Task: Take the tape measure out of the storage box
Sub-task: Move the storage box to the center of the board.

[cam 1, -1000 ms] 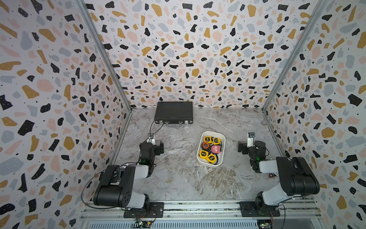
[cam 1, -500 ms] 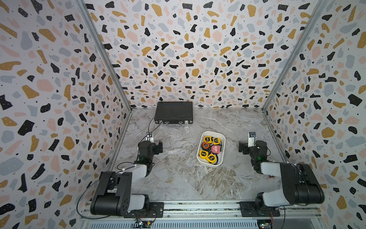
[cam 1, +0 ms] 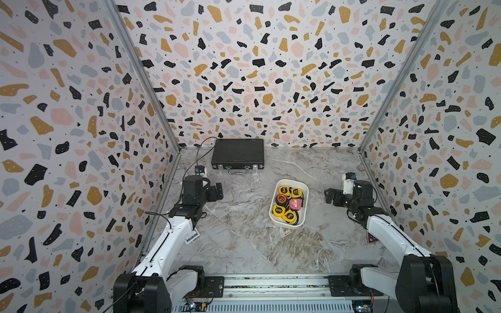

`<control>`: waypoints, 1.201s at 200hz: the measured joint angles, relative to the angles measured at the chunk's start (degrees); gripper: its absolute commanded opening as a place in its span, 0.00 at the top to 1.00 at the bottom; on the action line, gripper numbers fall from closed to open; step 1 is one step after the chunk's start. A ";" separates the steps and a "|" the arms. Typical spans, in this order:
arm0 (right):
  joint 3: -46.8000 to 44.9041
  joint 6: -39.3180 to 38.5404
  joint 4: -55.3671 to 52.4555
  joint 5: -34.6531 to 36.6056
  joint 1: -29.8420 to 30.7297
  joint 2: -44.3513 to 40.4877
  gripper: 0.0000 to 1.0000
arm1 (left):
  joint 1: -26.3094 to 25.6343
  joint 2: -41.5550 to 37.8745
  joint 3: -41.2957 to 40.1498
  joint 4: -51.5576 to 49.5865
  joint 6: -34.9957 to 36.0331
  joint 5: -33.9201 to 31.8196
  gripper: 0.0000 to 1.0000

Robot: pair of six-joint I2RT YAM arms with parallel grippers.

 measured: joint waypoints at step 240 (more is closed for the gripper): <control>15.89 8.70 -0.94 -12.55 18.47 25.68 0.01 | -13.86 12.20 7.39 -14.10 -9.07 12.17 0.00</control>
